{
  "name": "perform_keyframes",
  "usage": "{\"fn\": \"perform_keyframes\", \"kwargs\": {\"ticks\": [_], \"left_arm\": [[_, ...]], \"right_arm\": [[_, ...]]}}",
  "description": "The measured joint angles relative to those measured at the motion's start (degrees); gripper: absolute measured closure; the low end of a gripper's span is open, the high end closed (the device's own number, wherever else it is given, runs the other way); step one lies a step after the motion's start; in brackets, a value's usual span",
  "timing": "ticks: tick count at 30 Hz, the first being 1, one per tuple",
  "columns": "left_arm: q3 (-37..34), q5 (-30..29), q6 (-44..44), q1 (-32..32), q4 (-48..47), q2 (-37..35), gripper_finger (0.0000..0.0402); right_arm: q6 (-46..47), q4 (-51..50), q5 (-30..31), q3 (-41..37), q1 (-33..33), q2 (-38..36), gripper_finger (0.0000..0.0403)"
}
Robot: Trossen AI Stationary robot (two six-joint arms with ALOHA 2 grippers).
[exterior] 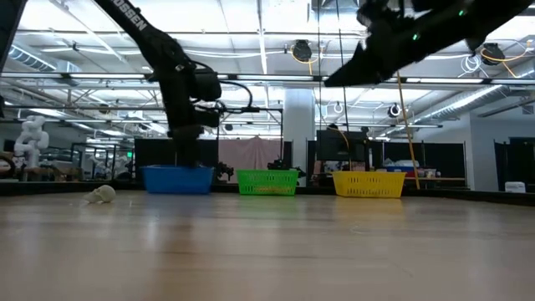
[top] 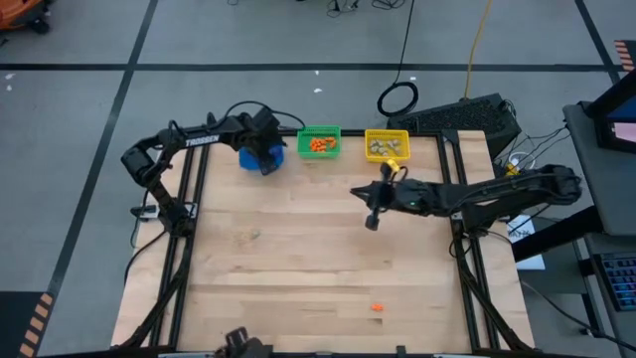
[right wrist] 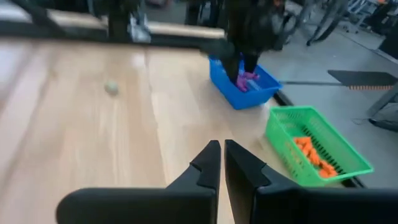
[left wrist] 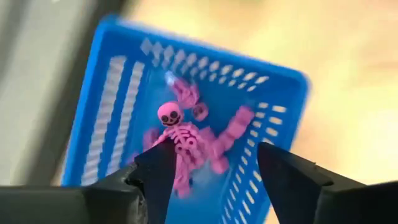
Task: Sort Halloween decoration
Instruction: Put the purple skeleton toy into the blue basket
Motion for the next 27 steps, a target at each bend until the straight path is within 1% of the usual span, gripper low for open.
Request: {"fn": "perform_keyframes", "kwargs": {"ticks": [3,7,9,12,15,16,18,20,23,27], "left_arm": [[0.00,10.26,0.92,-0.78,-0.20,0.00,0.0184],[-0.02,18.84,2.05,-1.44,-0.56,0.00,0.0199],[-0.02,20.11,2.27,-1.72,-0.67,0.00,0.0204],[-0.02,20.14,2.70,-1.72,-0.69,0.00,0.0208],[-0.04,20.50,3.04,-1.68,-0.84,-0.66,0.0217],[-0.04,21.45,3.72,-1.68,-0.92,-1.15,0.0223],[-0.04,25.44,5.15,-1.70,-1.48,-2.37,0.0237],[-0.04,31.73,5.94,-1.81,-1.83,-3.65,0.0257],[-0.04,41.64,6.27,-2.17,-1.95,-5.13,0.0292],[-0.04,50.06,5.35,-3.67,-2.07,-5.49,0.0342]], "right_arm": [[-2.09,2.67,-0.06,0.00,-0.39,5.56,0.0382],[-5.15,10.61,-0.02,-0.02,-0.50,13.11,0.0347],[-6.36,15.02,-0.04,-0.02,-0.52,16.11,0.0324],[-6.75,20.38,-0.07,-0.02,-1.14,19.10,0.0294],[-6.69,23.54,-0.01,-0.02,-1.90,20.48,0.0276],[-6.68,23.83,-0.02,-0.02,-2.06,20.51,0.0275],[-6.79,24.65,-0.05,-0.02,-2.10,20.42,0.0276],[-7.93,25.24,-0.68,-0.02,-2.07,20.44,0.0284],[-8.92,24.88,-4.21,0.87,-2.00,20.49,0.0299],[-8.37,22.75,-4.52,4.14,-1.10,20.46,0.0302]]}}
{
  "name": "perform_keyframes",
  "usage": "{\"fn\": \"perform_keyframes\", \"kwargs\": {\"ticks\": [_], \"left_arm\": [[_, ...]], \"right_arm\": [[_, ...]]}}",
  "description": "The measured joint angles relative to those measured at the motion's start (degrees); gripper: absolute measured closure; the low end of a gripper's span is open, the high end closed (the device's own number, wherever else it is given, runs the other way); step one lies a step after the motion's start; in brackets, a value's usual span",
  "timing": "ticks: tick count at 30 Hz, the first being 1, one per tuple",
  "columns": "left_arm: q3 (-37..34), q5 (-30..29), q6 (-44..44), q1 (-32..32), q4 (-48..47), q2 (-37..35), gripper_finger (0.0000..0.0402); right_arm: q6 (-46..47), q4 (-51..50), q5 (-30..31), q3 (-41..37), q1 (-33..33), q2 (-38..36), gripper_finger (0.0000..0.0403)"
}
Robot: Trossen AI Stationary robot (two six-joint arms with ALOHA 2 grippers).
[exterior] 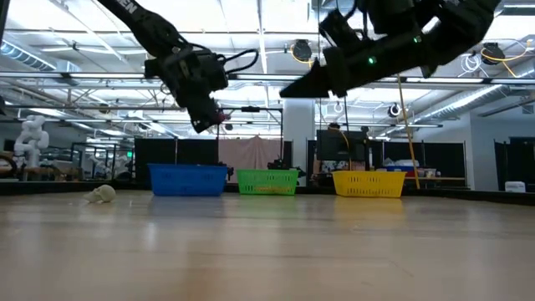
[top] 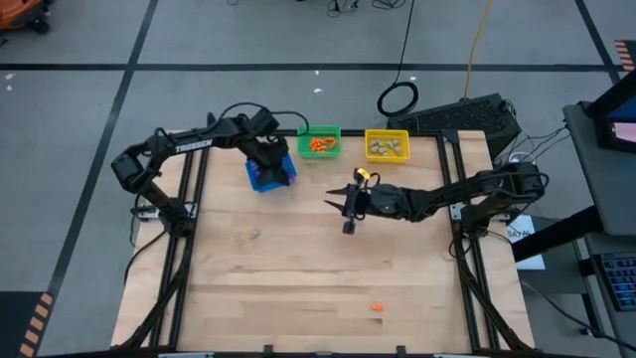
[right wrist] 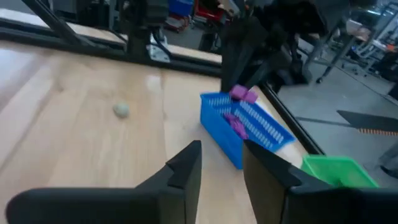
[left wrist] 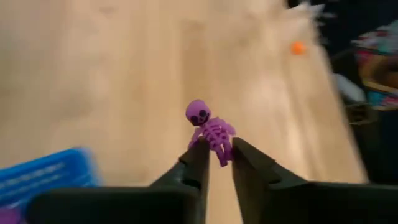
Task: Sort Halloween decoration
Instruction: Put the purple skeleton toy into the blue basket
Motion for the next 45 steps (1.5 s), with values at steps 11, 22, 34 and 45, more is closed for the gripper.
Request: {"fn": "perform_keyframes", "kwargs": {"ticks": [11,22,34,45], "left_arm": [[0.00,15.35,5.93,-6.95,-0.04,0.00,0.0392],[0.00,18.52,6.01,-12.98,5.73,0.00,0.0391],[0.00,18.44,-3.14,-16.99,19.11,0.00,0.0391],[0.02,16.57,-12.18,-18.37,28.43,0.46,0.0391]], "right_arm": [[-2.39,-11.07,-1.94,9.65,0.34,-0.04,0.0225],[-4.20,-11.03,-13.58,12.38,0.30,0.02,0.0224],[-2.01,-10.95,-17.70,12.93,0.72,0.02,0.0232],[-0.74,-8.57,-19.72,12.93,0.82,0.02,0.0272]]}}
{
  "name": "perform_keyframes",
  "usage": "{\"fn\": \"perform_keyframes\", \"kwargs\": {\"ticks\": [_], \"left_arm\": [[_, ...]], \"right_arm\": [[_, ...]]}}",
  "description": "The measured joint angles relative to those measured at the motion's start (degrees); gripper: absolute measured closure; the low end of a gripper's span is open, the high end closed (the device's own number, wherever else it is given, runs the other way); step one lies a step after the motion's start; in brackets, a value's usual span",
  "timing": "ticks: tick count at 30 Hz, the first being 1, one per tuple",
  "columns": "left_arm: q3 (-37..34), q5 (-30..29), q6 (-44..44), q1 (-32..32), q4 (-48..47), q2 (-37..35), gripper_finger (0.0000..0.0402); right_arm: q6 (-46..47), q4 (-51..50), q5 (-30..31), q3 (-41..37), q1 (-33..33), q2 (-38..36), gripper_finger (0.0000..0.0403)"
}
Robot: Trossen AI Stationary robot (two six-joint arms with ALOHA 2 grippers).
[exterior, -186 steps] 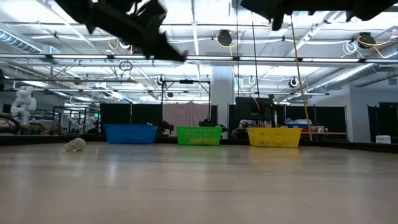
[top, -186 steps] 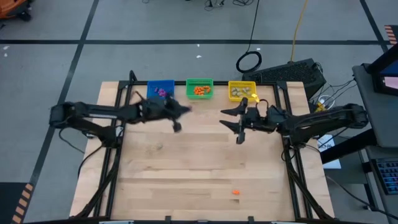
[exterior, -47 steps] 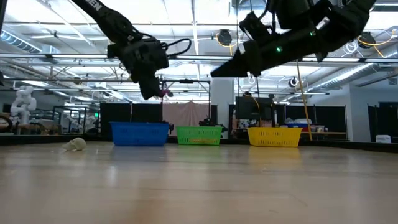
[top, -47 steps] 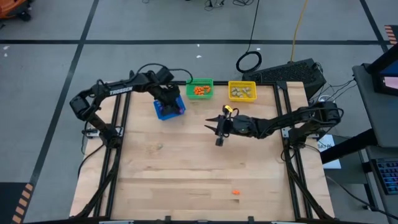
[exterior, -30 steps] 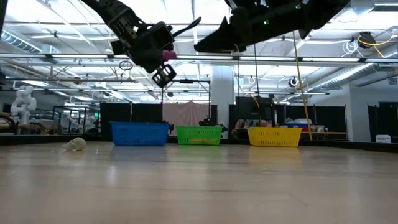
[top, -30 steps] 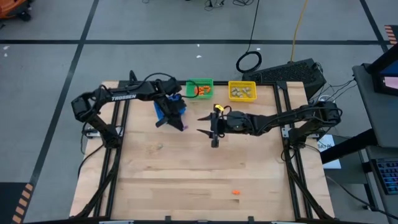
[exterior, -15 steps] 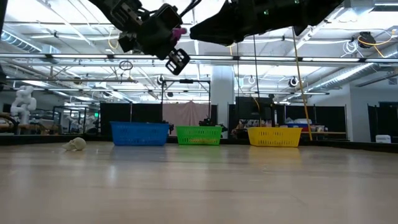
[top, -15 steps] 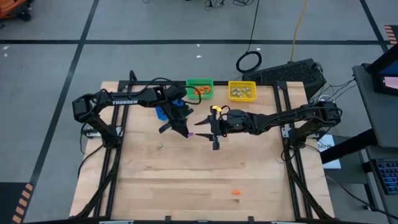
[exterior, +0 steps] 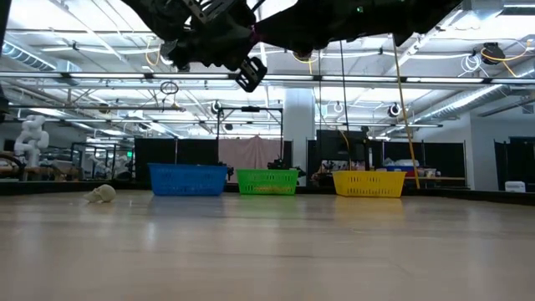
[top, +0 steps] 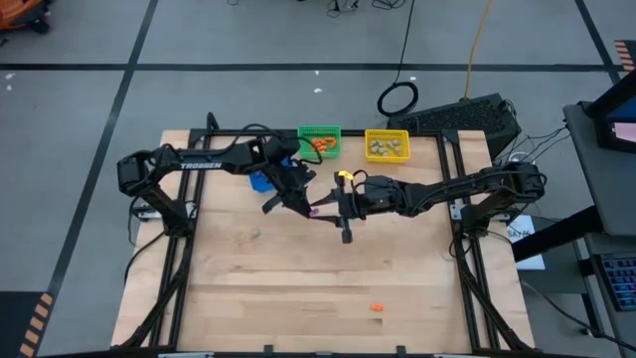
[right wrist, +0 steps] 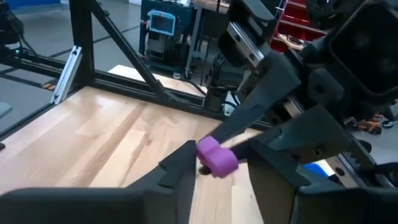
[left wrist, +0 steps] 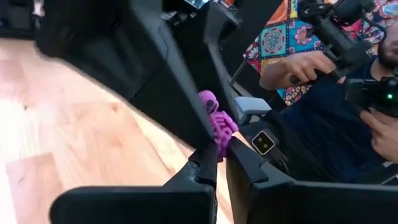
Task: Sort Halloween decoration
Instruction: Put the purple skeleton toy into the blue basket
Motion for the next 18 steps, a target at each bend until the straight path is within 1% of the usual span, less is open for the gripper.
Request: {"fn": "perform_keyframes", "kwargs": {"ticks": [5,8,9,11,13,15,18], "left_arm": [[0.02,0.02,0.00,-0.69,1.15,0.00,0.0391],[0.02,-0.12,-0.15,-0.69,1.40,0.00,0.0391],[0.02,-1.07,-1.02,-0.70,1.26,0.00,0.0391],[0.00,-5.11,-2.24,-0.74,0.70,-0.02,0.0390],[0.00,-8.95,-2.32,-0.33,-0.31,-0.30,0.0386],[0.00,-12.12,-1.03,0.50,-2.37,-1.33,0.0371],[0.02,-18.02,0.32,1.58,-4.62,-2.83,0.0334]], "right_arm": [[-0.03,-0.12,-0.29,0.00,0.04,0.00,0.0313],[-0.48,-0.16,-0.45,0.00,0.04,-0.07,0.0345],[-0.59,-0.30,-0.45,0.00,0.06,-0.07,0.0357],[-1.10,-1.11,-0.21,-0.05,0.19,-0.07,0.0379],[-1.84,-1.58,0.67,-0.09,0.44,-0.04,0.0391],[-1.89,-1.57,1.75,-0.11,0.46,0.04,0.0392],[-1.49,-1.58,1.75,0.01,0.55,0.00,0.0384]]}}
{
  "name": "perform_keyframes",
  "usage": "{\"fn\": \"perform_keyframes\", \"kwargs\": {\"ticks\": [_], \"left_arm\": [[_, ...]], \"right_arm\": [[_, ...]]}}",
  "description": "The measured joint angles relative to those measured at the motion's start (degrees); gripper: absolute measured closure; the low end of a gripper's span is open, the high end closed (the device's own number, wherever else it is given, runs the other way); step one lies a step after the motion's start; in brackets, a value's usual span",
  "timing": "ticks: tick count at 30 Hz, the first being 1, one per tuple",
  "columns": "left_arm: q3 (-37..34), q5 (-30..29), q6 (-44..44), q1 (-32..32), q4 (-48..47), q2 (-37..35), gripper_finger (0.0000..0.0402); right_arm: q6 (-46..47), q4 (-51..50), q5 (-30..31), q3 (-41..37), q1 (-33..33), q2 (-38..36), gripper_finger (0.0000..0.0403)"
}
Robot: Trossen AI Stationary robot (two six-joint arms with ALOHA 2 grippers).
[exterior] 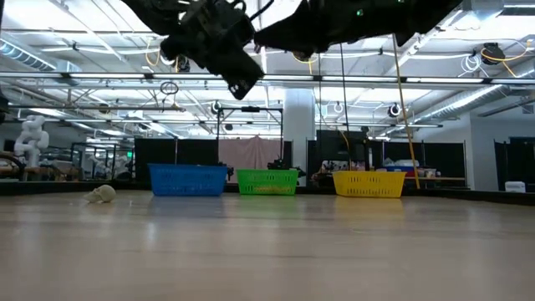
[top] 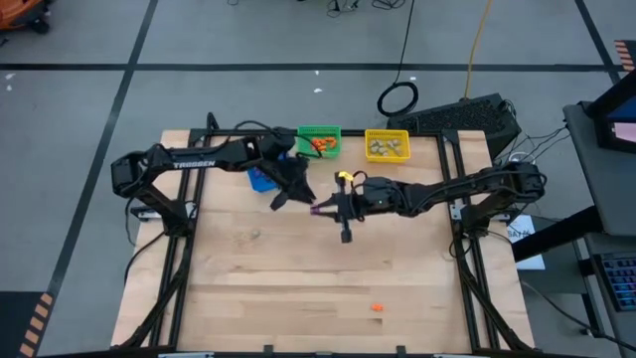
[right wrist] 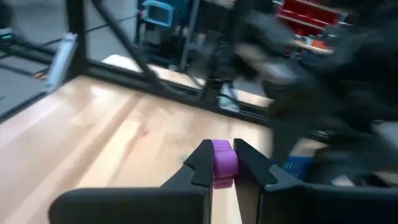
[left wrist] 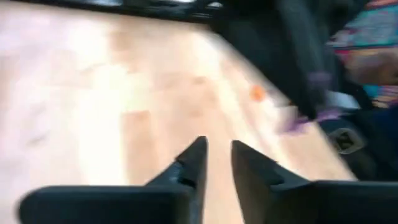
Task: Sort Halloween decoration
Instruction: Put the purple skeleton toy into the blue basket
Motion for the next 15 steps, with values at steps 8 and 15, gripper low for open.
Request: {"fn": "perform_keyframes", "kwargs": {"ticks": [8,15], "left_arm": [[-0.72,-12.91,6.88,0.30,-7.04,-4.54,0.0228],[-14.75,-18.64,4.79,0.37,4.41,-11.86,0.0228]], "right_arm": [[0.35,-1.20,3.16,0.01,0.63,0.00,0.0387],[4.09,0.33,8.03,0.12,0.34,3.12,0.0388]]}}
